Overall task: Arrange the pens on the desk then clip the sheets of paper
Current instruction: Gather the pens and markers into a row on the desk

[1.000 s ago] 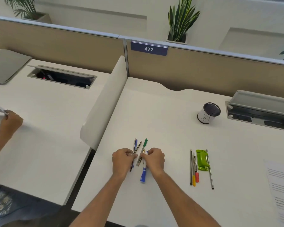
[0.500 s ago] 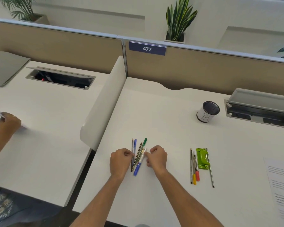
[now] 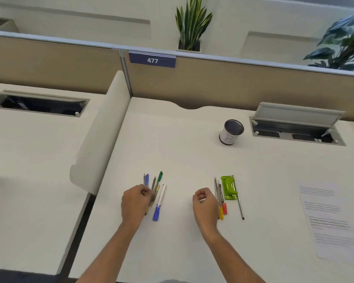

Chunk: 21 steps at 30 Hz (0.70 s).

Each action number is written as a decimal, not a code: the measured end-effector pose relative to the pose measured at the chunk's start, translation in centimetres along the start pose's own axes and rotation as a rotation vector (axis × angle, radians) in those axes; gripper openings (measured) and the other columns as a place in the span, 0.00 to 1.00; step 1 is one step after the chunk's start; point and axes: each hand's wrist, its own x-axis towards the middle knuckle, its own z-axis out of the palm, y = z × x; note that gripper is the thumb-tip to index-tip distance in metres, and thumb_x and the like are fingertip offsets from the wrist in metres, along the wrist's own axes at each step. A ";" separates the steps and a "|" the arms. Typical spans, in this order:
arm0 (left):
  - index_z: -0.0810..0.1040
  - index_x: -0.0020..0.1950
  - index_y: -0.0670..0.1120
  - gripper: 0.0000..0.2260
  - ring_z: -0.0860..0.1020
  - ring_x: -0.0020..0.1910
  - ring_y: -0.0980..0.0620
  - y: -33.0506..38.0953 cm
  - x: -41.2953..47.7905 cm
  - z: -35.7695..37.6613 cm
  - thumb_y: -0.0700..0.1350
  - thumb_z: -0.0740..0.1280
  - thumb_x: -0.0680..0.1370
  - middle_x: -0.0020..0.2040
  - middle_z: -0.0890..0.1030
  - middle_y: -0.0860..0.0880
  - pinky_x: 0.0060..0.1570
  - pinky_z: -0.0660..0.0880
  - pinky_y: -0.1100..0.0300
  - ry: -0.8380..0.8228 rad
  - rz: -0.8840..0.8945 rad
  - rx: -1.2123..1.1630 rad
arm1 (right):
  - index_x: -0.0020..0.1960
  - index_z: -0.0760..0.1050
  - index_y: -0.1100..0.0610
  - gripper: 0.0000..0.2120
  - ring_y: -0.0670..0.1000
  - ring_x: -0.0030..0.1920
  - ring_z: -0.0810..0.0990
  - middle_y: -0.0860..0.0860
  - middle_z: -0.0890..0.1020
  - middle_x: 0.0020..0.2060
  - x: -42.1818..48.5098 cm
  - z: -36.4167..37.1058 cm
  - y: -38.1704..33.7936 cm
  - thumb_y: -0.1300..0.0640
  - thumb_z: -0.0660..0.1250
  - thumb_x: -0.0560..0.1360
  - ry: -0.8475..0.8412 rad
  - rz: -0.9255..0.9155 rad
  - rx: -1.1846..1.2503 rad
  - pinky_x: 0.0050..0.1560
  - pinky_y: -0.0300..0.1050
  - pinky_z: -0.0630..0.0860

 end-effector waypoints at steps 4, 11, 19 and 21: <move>0.88 0.43 0.49 0.03 0.84 0.37 0.57 4.0 -1.1 2.9 0.46 0.80 0.76 0.36 0.85 0.57 0.43 0.82 0.58 -0.106 0.090 -0.059 | 0.45 0.78 0.47 0.10 0.50 0.41 0.83 0.44 0.84 0.41 0.5 -3.7 1.8 0.63 0.70 0.77 0.174 0.012 -0.053 0.36 0.44 0.74; 0.89 0.47 0.47 0.08 0.86 0.40 0.50 10.2 -4.9 9.5 0.51 0.81 0.75 0.42 0.89 0.50 0.48 0.86 0.50 -0.387 0.102 -0.118 | 0.52 0.80 0.53 0.07 0.53 0.49 0.79 0.48 0.80 0.49 2.5 -9.2 4.8 0.63 0.72 0.77 0.304 0.017 -0.175 0.41 0.46 0.74; 0.86 0.58 0.45 0.12 0.87 0.48 0.44 14.9 -6.9 14.0 0.47 0.79 0.77 0.49 0.87 0.47 0.53 0.86 0.49 -0.402 0.035 -0.058 | 0.51 0.81 0.56 0.05 0.53 0.45 0.82 0.52 0.84 0.48 6.0 -13.6 7.8 0.64 0.72 0.79 0.151 0.099 -0.204 0.42 0.44 0.75; 0.87 0.60 0.45 0.11 0.86 0.51 0.47 15.9 -7.2 14.8 0.45 0.77 0.78 0.51 0.88 0.47 0.53 0.83 0.53 -0.352 0.029 -0.025 | 0.50 0.81 0.56 0.04 0.53 0.44 0.82 0.51 0.84 0.45 6.7 -14.0 8.0 0.63 0.72 0.78 0.086 0.105 -0.228 0.42 0.46 0.79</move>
